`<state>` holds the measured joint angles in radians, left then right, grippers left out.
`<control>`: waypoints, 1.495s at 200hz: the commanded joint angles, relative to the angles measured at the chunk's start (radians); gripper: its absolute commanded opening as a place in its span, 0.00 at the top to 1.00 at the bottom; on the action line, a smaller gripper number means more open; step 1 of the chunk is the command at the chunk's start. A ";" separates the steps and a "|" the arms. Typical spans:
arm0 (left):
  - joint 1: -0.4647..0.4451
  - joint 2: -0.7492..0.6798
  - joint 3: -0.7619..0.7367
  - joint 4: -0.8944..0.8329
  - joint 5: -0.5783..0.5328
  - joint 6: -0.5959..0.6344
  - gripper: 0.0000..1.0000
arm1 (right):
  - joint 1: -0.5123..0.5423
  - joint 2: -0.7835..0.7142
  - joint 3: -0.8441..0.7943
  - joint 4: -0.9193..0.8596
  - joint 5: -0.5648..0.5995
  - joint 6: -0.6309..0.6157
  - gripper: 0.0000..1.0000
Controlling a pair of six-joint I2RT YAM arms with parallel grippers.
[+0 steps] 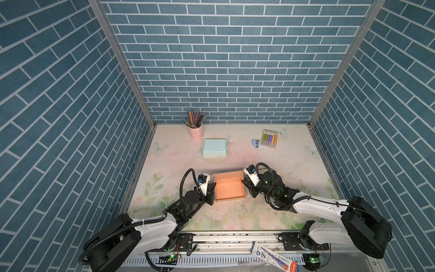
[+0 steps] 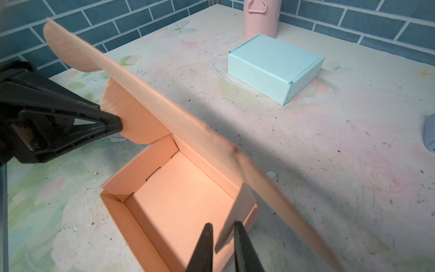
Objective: Fold the paper box
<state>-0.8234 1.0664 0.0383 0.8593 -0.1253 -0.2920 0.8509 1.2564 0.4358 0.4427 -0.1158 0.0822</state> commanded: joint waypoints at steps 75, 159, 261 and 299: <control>-0.071 -0.003 0.012 -0.076 -0.114 -0.086 0.97 | 0.009 -0.048 -0.051 0.022 0.024 0.011 0.82; -0.117 -0.107 0.095 -0.280 -0.147 -0.143 0.82 | 0.012 -0.075 -0.073 0.047 0.030 0.005 0.82; -0.029 -0.072 0.251 -0.500 -0.131 -0.110 0.79 | 0.011 -0.056 -0.006 0.009 0.085 -0.004 0.81; -0.028 -0.050 0.293 -0.584 -0.120 -0.107 0.85 | 0.011 -0.051 0.023 -0.013 0.091 -0.014 0.81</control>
<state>-0.8558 1.0069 0.2909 0.3515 -0.2554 -0.3946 0.8566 1.1950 0.4202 0.4480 -0.0429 0.0814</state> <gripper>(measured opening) 0.160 0.187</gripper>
